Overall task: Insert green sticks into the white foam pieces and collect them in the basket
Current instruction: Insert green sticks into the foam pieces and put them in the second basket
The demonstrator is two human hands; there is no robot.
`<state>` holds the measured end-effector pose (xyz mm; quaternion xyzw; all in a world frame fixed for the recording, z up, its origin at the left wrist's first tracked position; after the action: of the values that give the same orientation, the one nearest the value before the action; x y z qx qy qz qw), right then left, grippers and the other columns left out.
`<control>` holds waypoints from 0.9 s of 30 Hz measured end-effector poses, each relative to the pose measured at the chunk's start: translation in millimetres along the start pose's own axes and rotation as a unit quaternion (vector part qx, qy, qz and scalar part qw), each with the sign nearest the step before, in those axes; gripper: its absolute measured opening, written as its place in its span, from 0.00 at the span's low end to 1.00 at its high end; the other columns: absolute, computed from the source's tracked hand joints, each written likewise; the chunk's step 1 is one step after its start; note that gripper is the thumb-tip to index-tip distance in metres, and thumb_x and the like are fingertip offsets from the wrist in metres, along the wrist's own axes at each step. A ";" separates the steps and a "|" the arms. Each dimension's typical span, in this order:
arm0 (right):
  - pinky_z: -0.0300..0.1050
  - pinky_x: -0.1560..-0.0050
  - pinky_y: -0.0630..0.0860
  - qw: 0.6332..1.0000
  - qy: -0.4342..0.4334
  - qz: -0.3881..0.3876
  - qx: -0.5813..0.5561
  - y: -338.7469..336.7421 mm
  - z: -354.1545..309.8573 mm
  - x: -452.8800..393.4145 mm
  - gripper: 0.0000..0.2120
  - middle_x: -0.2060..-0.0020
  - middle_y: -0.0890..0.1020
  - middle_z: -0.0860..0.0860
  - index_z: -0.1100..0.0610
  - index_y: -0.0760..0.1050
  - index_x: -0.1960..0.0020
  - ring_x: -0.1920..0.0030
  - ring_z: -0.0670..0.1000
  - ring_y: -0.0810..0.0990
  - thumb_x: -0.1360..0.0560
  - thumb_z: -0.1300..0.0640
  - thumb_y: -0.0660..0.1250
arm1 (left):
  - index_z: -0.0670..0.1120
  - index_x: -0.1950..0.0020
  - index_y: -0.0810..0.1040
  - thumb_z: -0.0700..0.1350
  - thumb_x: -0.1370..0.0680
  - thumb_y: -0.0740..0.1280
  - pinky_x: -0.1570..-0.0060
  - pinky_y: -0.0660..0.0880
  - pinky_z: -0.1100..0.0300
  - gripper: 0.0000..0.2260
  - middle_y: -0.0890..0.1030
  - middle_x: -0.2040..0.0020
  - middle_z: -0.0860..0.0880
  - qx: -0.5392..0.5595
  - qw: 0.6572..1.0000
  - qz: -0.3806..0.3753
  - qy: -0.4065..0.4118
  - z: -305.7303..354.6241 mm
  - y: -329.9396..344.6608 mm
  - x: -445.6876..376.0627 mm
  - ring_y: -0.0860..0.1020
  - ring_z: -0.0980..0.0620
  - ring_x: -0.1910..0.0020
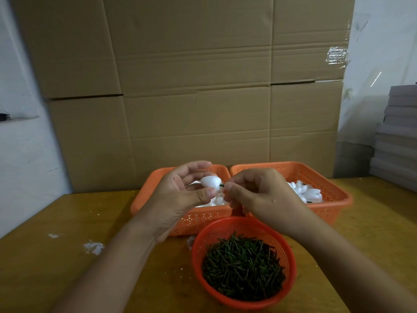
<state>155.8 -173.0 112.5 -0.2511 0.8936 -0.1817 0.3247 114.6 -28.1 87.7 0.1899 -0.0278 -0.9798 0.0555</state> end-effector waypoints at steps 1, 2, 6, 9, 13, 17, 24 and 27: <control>0.49 0.63 0.79 1.000 0.005 -0.006 -0.001 1.2 0.3 0.0 0.09 0.69 0.84 0.49 0.55 0.83 0.58 0.68 0.46 0.83 0.21 0.55 0.69 | 0.55 0.43 0.83 0.39 0.34 0.79 0.54 0.80 0.61 0.22 0.86 0.47 0.48 -0.005 1.000 -0.001 0.002 1.2 -1.2 -0.2 0.84 0.52 0.50; 0.51 0.62 0.79 1.000 0.012 -0.012 -0.001 2.6 0.9 0.3 0.11 0.70 0.84 0.50 0.56 0.84 0.59 0.68 0.49 0.83 0.21 0.54 0.68 | 0.54 0.41 0.82 0.39 0.34 0.80 0.54 0.79 0.62 0.24 0.85 0.46 0.47 -0.011 1.000 -0.004 0.005 2.0 -1.7 -0.2 0.84 0.52 0.50; 0.52 0.64 0.79 0.998 0.041 -0.046 -0.022 11.5 7.7 0.8 0.11 0.68 0.85 0.54 0.57 0.84 0.59 0.65 0.57 0.84 0.21 0.55 0.69 | 0.55 0.37 0.80 0.43 0.35 0.80 0.54 0.79 0.62 0.27 0.84 0.42 0.46 -0.033 0.999 -0.023 0.011 4.1 1.8 0.3 0.84 0.51 0.47; 0.39 0.68 0.76 0.987 0.086 -0.054 -0.122 17.7 18.6 2.8 0.08 0.64 0.86 0.53 0.59 0.84 0.55 0.65 0.50 0.84 0.22 0.57 0.69 | 0.55 0.34 0.77 0.43 0.34 0.80 0.53 0.79 0.61 0.30 0.83 0.39 0.47 -0.028 0.999 -0.033 0.008 3.8 5.4 0.3 0.83 0.51 0.47; 0.37 0.67 0.74 0.963 0.141 -0.016 -0.231 18.0 31.8 5.2 0.06 0.60 0.87 0.52 0.60 0.82 0.51 0.63 0.46 0.83 0.24 0.57 0.71 | 0.57 0.37 0.80 0.45 0.36 0.81 0.53 0.80 0.58 0.29 0.84 0.41 0.50 0.010 1.000 -0.005 -0.008 -1.0 3.3 -0.6 0.84 0.51 0.48; 0.37 0.67 0.74 0.960 0.152 0.003 -0.235 17.1 33.1 5.8 0.07 0.62 0.86 0.52 0.61 0.82 0.52 0.64 0.46 0.83 0.26 0.58 0.74 | 0.55 0.42 0.83 0.48 0.36 0.82 0.54 0.80 0.58 0.24 0.85 0.44 0.48 0.014 1.000 0.019 -0.021 -4.2 2.7 0.8 0.85 0.49 0.49; 0.35 0.72 0.73 0.971 0.128 0.006 -0.200 18.2 27.4 5.0 0.06 0.71 0.84 0.51 0.63 0.83 0.58 0.73 0.43 0.79 0.27 0.60 0.75 | 0.53 0.51 0.85 0.49 0.37 0.81 0.58 0.80 0.61 0.16 0.86 0.46 0.43 0.005 0.999 0.033 -0.015 -2.8 3.2 1.8 0.84 0.49 0.52; 0.36 0.72 0.73 0.976 0.118 0.001 -0.183 18.1 25.0 4.7 0.06 0.71 0.84 0.51 0.63 0.83 0.59 0.72 0.43 0.80 0.26 0.60 0.74 | 0.53 0.53 0.86 0.47 0.36 0.81 0.58 0.79 0.61 0.13 0.86 0.48 0.44 -0.005 0.999 0.031 -0.013 -2.8 2.4 1.6 0.84 0.50 0.53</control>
<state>163.5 -165.0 83.3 -0.2824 0.9439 -0.0428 0.1655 114.4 -30.8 84.7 0.1761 -0.0298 -0.9801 0.0864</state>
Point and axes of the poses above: each hand's wrist, its own x-axis away from the middle knuckle, its own y-axis out of the palm, z = x × y, the point moved 10 cm from there along -x, towards the middle knuckle
